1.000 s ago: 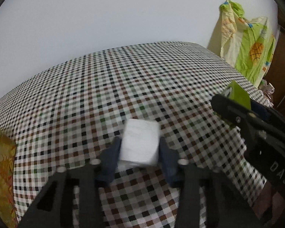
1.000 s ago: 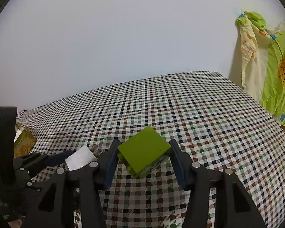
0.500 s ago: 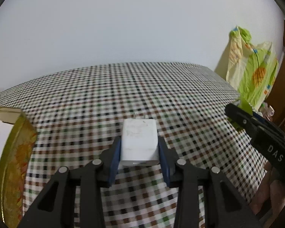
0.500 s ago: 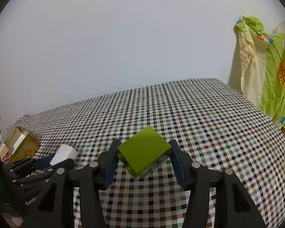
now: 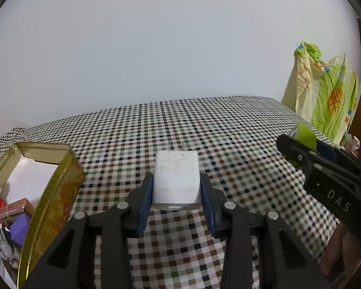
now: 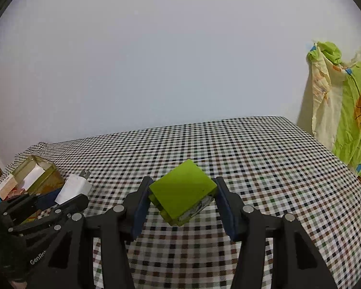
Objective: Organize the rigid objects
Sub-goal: 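Grasp the white charger cube with the left tool and lift it, then carry the white charger cube toward the tray with the left tool while the right tool carries the green block, then lower the charger cube and green block into the tray and open both tools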
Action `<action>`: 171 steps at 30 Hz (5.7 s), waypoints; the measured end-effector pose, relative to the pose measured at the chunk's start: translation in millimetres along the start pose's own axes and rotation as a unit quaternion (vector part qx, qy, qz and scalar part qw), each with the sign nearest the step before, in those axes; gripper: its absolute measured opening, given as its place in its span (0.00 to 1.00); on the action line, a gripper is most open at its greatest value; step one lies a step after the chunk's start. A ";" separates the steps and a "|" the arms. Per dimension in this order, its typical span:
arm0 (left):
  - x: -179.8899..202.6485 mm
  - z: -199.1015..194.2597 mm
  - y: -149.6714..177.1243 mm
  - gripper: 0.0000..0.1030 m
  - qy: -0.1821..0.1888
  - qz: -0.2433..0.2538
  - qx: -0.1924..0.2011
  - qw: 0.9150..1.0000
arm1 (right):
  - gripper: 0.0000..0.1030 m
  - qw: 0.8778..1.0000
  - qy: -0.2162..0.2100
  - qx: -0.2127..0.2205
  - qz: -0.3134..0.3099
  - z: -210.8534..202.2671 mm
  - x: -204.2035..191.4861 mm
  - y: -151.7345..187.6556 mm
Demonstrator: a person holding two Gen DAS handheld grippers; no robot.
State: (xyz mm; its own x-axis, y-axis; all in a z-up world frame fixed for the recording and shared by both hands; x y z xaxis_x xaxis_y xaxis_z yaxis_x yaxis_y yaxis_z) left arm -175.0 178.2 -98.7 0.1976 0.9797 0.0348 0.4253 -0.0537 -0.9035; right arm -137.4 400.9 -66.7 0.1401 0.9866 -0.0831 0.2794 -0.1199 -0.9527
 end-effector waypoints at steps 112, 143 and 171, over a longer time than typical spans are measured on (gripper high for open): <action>-97.3 -129.2 13.1 0.36 -0.073 -0.037 0.137 0.987 | 0.53 0.993 -0.110 0.019 -0.031 -51.4 -107.2 22.2; -122.7 -148.3 13.9 0.36 -0.099 -0.061 0.169 0.979 | 0.53 0.989 -0.142 0.025 -0.042 -65.0 -133.5 25.0; -161.3 -165.0 18.0 0.36 -0.133 -0.074 0.155 0.976 | 0.53 0.977 -0.206 0.008 -0.055 -55.0 -185.3 28.9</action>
State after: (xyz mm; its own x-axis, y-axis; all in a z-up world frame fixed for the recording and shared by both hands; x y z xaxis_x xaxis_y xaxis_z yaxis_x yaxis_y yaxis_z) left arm -53.5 -12.8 -50.1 -0.1004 0.9899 0.0997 0.1355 0.1129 -0.9843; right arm -103.1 208.5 -62.7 -0.2848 0.9546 -0.0873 0.2565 -0.0118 -0.9665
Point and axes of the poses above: each gripper's, at about its wrist camera, not at the fingertips, and z roughly the way its jaws point, x to its right, y to its underside, the point moved 4 cm from there along z, roughly the way its jaws point, and after that the axes turned 11 degrees about x, right-handed, at the moved point
